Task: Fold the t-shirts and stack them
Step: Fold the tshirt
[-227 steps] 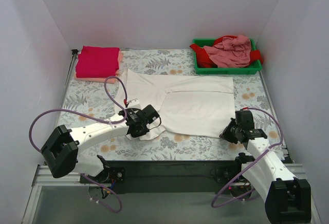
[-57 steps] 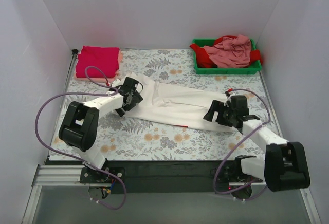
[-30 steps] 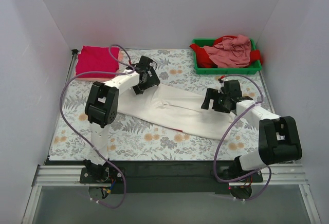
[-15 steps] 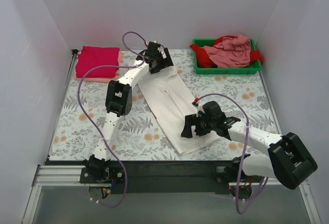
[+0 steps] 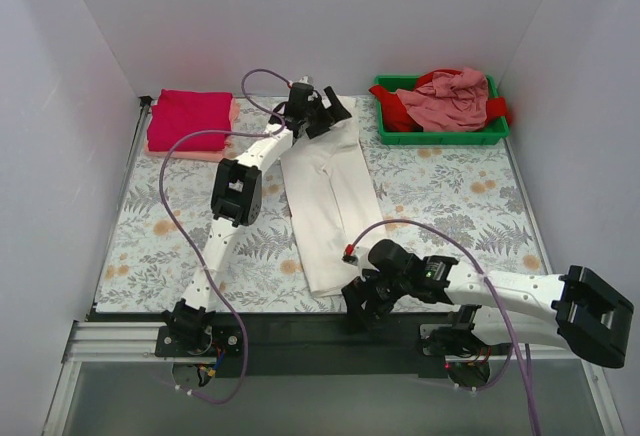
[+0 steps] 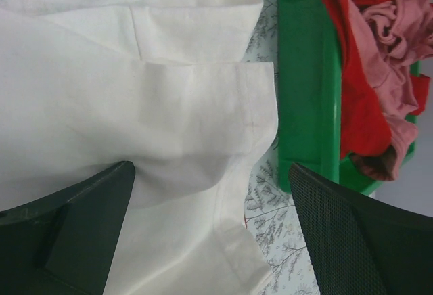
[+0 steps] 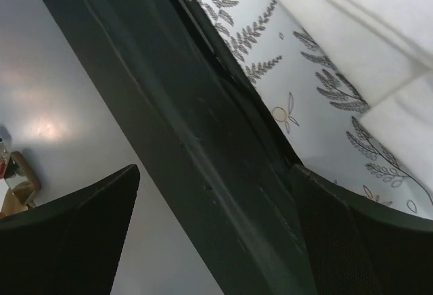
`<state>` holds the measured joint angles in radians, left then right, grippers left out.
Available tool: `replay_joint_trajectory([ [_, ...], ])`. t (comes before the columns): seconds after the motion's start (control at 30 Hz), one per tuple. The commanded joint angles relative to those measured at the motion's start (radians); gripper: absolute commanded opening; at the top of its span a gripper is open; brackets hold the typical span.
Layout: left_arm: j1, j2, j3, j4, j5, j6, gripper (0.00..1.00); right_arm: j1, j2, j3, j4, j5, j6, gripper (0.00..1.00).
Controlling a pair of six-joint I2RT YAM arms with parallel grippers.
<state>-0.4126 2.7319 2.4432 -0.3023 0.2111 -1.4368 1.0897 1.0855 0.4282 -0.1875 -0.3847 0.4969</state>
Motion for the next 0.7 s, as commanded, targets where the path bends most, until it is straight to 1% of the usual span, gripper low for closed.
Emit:
replay_joint_trajectory([
  [0.0,-0.015,0.075,-0.03,0.099,0.117,-0.047,0.98,0.003,-0.032,0.021,-0.084,0.074,0.017,0.98],
  [0.03,-0.021,0.083,-0.021,0.153,0.123,-0.05,0.98,0.004,-0.047,0.036,-0.093,0.093,0.02,0.98],
  [0.07,-0.026,0.094,-0.018,0.175,0.123,-0.054,0.98,0.006,-0.058,0.04,-0.098,0.105,0.023,0.98],
  [0.13,-0.055,0.11,0.009,0.21,0.07,-0.057,0.98,0.004,-0.097,0.049,-0.102,0.173,0.038,0.98],
  [0.17,-0.055,0.112,0.011,0.225,0.07,-0.057,0.98,0.003,-0.111,0.05,-0.102,0.173,0.038,0.98],
  [0.23,-0.074,0.109,0.01,0.267,0.07,-0.057,0.98,0.003,-0.148,0.058,-0.107,0.234,0.055,0.98],
  [0.3,-0.094,0.076,0.005,0.269,0.079,-0.053,0.98,-0.007,-0.168,0.072,-0.115,0.292,0.08,0.98],
  [0.37,-0.112,0.031,-0.007,0.264,0.035,0.012,0.98,-0.017,-0.191,0.086,-0.116,0.32,0.091,0.98],
  [0.4,-0.132,-0.031,-0.022,0.256,0.012,0.033,0.98,-0.028,-0.199,0.092,-0.124,0.354,0.092,0.98],
  [0.43,-0.14,-0.062,-0.032,0.235,-0.022,0.065,0.98,-0.034,-0.214,0.099,-0.13,0.377,0.109,0.98],
  [0.47,-0.144,-0.102,-0.041,0.224,-0.026,0.072,0.98,-0.042,-0.222,0.103,-0.151,0.38,0.118,0.98],
  [0.5,-0.149,-0.139,-0.073,0.216,-0.021,0.079,0.98,-0.06,-0.229,0.11,-0.159,0.436,0.121,0.98],
  [0.53,-0.152,-0.225,-0.09,0.206,-0.018,0.09,0.98,-0.073,-0.24,0.113,-0.168,0.451,0.129,0.98],
  [0.6,-0.163,-0.308,-0.148,0.16,-0.048,0.137,0.98,-0.117,-0.24,0.119,-0.182,0.454,0.134,0.98],
  [0.63,-0.17,-0.398,-0.167,0.117,-0.071,0.156,0.98,-0.134,-0.234,0.121,-0.184,0.445,0.134,0.98],
  [0.67,-0.182,-0.437,-0.193,0.095,-0.123,0.194,0.98,-0.148,-0.225,0.124,-0.191,0.431,0.131,0.98],
])
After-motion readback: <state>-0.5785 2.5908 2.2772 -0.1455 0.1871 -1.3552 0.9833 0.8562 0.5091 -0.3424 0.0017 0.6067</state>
